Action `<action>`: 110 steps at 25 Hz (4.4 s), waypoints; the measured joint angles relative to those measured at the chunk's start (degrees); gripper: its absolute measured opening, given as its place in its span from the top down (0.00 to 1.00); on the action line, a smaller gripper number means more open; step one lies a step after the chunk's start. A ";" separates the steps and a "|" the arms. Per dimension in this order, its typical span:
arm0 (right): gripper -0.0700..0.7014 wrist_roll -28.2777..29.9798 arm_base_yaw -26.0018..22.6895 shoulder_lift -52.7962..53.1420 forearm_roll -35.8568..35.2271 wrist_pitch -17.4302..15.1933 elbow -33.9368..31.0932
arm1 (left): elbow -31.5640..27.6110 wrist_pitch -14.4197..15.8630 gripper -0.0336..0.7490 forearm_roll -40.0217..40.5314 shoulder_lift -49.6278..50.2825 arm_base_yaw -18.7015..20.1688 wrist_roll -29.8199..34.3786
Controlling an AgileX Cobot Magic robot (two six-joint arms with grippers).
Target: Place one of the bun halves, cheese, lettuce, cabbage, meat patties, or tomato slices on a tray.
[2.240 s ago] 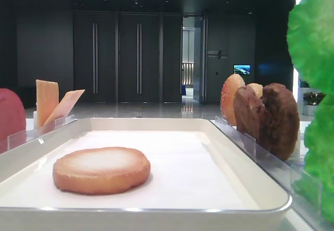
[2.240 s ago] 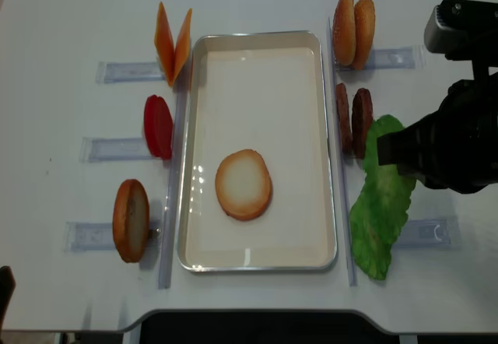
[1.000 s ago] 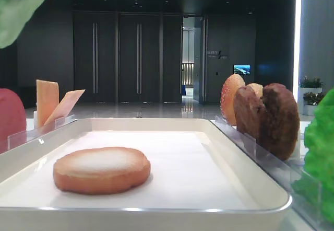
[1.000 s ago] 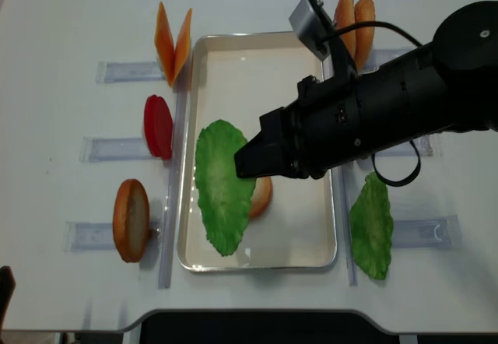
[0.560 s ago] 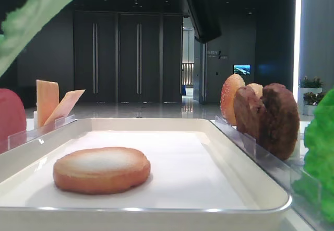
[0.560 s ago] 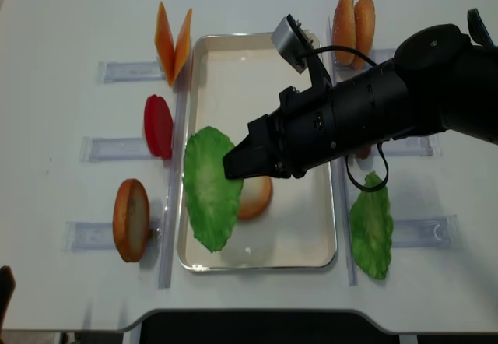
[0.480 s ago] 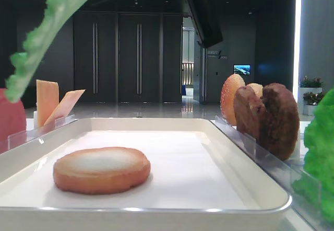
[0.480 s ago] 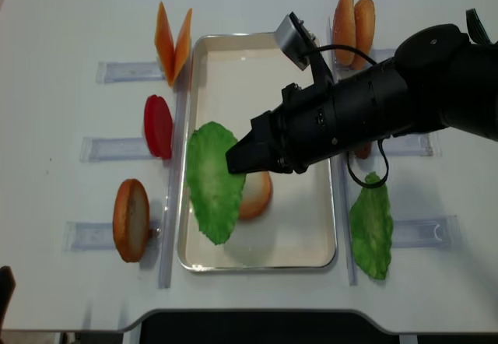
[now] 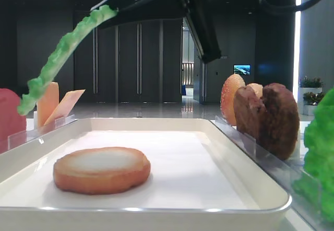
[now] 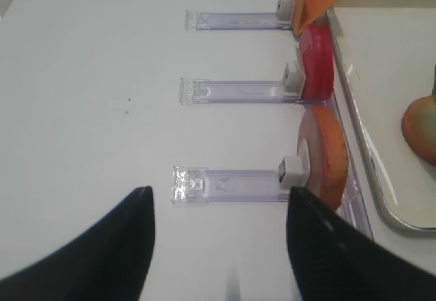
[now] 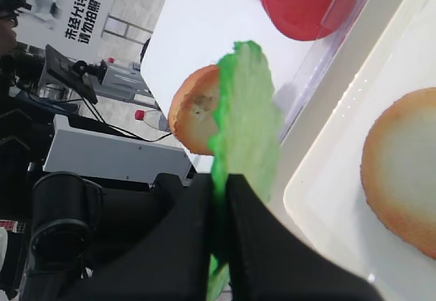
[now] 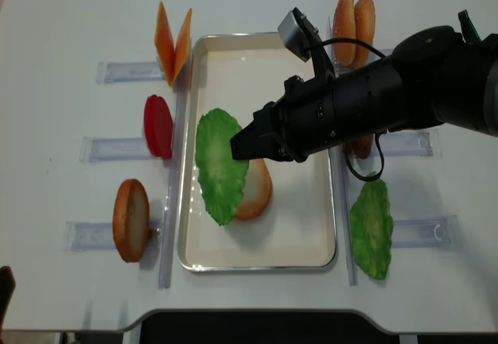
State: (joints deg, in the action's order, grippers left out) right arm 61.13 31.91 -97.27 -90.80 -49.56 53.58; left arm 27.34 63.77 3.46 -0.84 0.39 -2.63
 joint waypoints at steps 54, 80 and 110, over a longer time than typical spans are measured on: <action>0.87 4.86 -1.42 -8.73 0.00 4.29 1.25 | 0.00 0.00 0.36 0.00 0.00 0.00 0.05; 0.86 3.94 -1.42 -9.07 7.82 11.58 1.25 | 0.00 0.00 0.36 0.00 0.00 0.00 0.05; 0.13 -11.90 -17.13 18.75 34.95 10.88 1.25 | 0.00 0.00 0.36 0.00 0.00 0.00 0.05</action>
State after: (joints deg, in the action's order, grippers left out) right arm 49.23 14.78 -78.52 -55.86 -38.69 54.83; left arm 27.34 63.77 3.46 -0.84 0.39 -2.58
